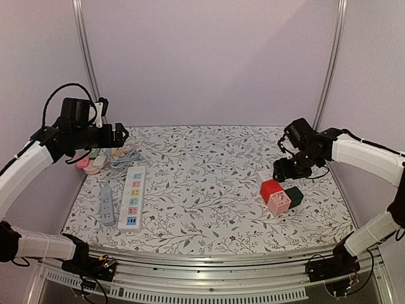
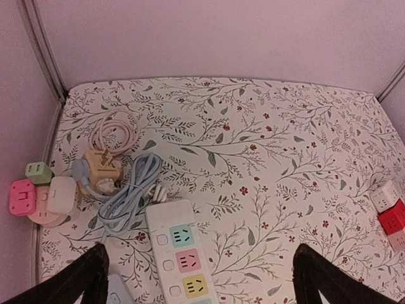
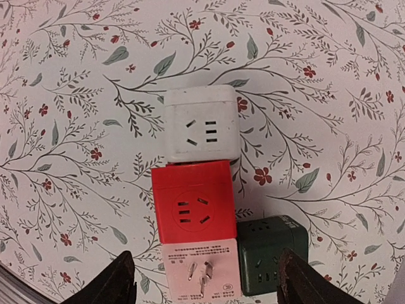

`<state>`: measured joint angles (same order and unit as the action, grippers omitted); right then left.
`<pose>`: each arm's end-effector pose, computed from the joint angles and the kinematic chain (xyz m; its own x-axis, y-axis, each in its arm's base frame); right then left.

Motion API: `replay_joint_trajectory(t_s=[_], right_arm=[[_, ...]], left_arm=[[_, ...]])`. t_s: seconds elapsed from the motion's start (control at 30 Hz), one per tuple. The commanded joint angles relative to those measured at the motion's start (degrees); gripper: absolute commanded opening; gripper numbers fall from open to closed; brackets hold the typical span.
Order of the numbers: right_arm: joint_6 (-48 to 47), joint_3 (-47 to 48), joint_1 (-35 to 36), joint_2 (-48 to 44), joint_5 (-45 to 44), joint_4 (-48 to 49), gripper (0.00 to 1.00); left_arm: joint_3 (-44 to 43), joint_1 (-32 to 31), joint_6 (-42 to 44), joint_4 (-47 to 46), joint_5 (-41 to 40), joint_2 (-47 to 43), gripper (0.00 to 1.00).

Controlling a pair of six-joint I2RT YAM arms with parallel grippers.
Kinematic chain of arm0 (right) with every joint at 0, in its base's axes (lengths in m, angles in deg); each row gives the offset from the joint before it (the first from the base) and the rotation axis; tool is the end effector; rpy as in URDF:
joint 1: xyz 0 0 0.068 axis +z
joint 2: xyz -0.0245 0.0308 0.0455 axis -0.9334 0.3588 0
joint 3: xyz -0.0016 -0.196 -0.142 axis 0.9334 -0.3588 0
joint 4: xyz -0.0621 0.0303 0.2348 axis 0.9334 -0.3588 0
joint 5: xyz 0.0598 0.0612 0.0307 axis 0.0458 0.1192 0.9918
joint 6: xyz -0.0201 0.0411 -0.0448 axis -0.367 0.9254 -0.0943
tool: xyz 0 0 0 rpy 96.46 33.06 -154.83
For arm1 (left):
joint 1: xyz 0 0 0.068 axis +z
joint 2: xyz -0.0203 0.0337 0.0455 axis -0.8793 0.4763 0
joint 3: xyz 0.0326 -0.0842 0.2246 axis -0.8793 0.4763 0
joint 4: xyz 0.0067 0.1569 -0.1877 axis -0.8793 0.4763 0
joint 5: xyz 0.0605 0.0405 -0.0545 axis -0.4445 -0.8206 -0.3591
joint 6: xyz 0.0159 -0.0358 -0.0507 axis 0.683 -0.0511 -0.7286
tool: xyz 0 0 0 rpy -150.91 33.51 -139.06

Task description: Pull the plug off the socket

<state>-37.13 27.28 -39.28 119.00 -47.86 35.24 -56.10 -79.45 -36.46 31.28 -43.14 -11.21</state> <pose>0.2401 0.1316 0.2191 -0.8699 -0.2057 -0.4483 -0.2444 0.9692 0.0296 0.2393 -0.0732 0.3132 -0.5616 -0.0787 -0.8236 0.1081 0.9799 -0.1674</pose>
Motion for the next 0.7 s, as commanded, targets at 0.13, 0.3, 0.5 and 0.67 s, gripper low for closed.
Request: replay_joint_trajectory(t_s=[0.13, 0.3, 0.5, 0.67], right_arm=[[-3.71, 5.62, 2.81, 12.61, -2.78, 0.88, 0.78], [-4.46, 5.47, 3.62, 16.68, -4.22, 1.71, 0.81], [-5.66, 4.21, 3.87, 19.53, -4.57, 4.36, 0.78], [-7.06, 4.38, 4.02, 21.13, -4.62, 5.89, 0.73]], left_arm=[[0.71, -0.56, 0.92, 0.46, -0.21, -0.04, 0.99], [0.64, -0.49, 0.70, 0.48, 1.07, 0.63, 0.99], [0.53, -0.53, 0.27, 0.48, 2.73, 1.59, 0.99], [0.53, -0.56, 0.29, 0.47, 3.58, 2.08, 0.99]])
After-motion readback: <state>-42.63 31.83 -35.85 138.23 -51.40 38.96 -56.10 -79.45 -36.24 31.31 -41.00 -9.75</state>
